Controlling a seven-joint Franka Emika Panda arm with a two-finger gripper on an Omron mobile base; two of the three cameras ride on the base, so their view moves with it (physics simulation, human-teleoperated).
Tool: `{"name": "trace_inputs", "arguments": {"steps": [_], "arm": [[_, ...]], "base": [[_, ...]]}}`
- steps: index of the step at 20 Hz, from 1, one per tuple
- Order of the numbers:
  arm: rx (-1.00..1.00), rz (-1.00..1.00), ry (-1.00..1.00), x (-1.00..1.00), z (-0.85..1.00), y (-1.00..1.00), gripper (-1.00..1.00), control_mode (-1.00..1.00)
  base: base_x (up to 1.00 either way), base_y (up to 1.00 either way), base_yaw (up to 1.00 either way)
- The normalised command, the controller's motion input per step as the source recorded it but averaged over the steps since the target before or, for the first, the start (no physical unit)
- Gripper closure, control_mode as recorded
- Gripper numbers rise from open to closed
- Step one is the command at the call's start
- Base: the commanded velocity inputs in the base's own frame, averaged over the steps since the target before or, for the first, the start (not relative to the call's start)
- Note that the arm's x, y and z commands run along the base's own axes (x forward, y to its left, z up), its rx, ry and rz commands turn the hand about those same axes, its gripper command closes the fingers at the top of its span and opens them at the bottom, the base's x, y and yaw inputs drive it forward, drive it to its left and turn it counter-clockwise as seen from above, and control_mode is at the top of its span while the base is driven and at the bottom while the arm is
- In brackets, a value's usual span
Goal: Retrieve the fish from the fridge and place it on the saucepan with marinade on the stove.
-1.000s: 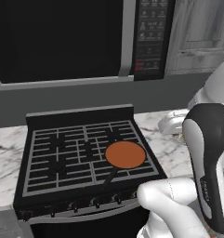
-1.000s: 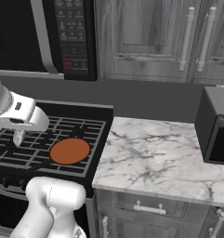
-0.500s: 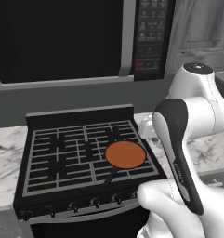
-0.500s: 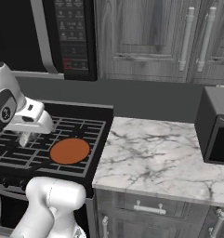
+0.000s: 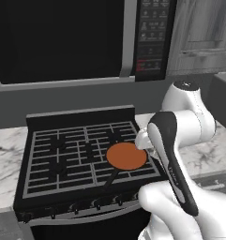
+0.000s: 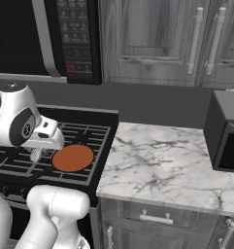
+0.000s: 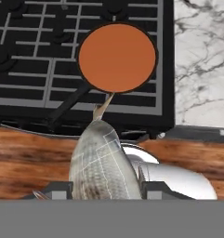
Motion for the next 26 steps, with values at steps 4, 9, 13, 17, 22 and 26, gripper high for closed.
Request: {"name": "trace_inputs", "arguments": {"steps": [4, 9, 13, 17, 22, 26], "arm": [[0.0, 0.01, 0.0, 0.39, -0.43, 0.0, 1.0, -1.0], [0.0, 0.0, 0.0, 0.36, -0.16, 0.0, 1.0, -1.0], [0.0, 0.0, -0.01, 0.48, -0.02, 0.0, 1.0, -1.0], [0.0, 0.0, -0.01, 0.35, 0.0, 0.0, 1.0, -1.0], [-0.02, 0.0, 0.0, 0.34, -0.01, 0.01, 1.0, -1.0], [-0.08, 0.0, 0.0, 0.24, -0.24, 0.01, 1.0, -1.0]], "base": [[0.0, 0.0, 0.0], [0.0, 0.0, 0.0], [0.0, 0.0, 0.0], [0.0, 0.0, 0.0], [0.0, 0.0, 0.0], [0.0, 0.0, 0.0]]}}
